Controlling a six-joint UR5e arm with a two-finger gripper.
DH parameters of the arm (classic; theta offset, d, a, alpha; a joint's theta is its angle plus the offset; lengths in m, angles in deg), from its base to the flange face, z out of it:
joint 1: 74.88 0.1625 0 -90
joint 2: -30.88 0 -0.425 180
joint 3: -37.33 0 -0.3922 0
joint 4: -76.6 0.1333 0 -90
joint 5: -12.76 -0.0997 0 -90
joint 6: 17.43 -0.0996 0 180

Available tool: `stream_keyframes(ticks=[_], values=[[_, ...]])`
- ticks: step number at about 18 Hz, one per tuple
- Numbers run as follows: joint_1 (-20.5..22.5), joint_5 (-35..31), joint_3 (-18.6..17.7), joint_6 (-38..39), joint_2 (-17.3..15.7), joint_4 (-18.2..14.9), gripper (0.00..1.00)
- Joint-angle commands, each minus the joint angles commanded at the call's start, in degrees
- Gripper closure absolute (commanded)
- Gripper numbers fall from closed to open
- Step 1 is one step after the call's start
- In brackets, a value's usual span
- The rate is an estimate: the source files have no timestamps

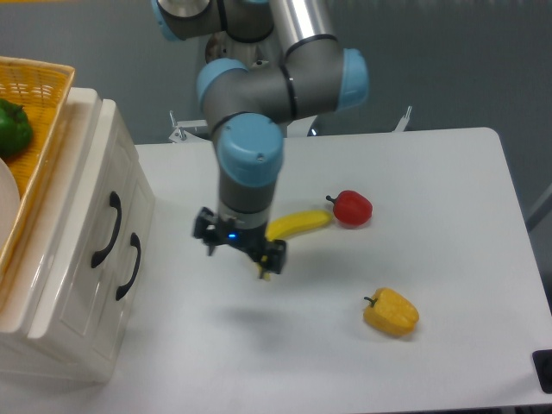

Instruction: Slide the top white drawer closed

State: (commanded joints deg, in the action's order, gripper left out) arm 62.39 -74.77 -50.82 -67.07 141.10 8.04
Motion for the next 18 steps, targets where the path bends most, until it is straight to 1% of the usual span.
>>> stream_keyframes(ticks=[1, 6, 10, 13, 16, 18], values=[[1.6, -0.3, -0.1, -1.9, -0.2, 0.0, 0.0], [6.5, -1.6, -0.1, -12.7, -0.8, 0.1, 0.0], [10.1, -6.9, 0.0, -23.5, -1.0, 0.0, 0.0], [14.1, -7.0, 0.0, -27.3, -2.6, 0.1, 0.0], [16.9, -7.1, -0.3, -33.6, -2.6, 0.1, 0.0], [19.4, -6.9, -0.4, -35.2, -3.2, -0.2, 0.0]])
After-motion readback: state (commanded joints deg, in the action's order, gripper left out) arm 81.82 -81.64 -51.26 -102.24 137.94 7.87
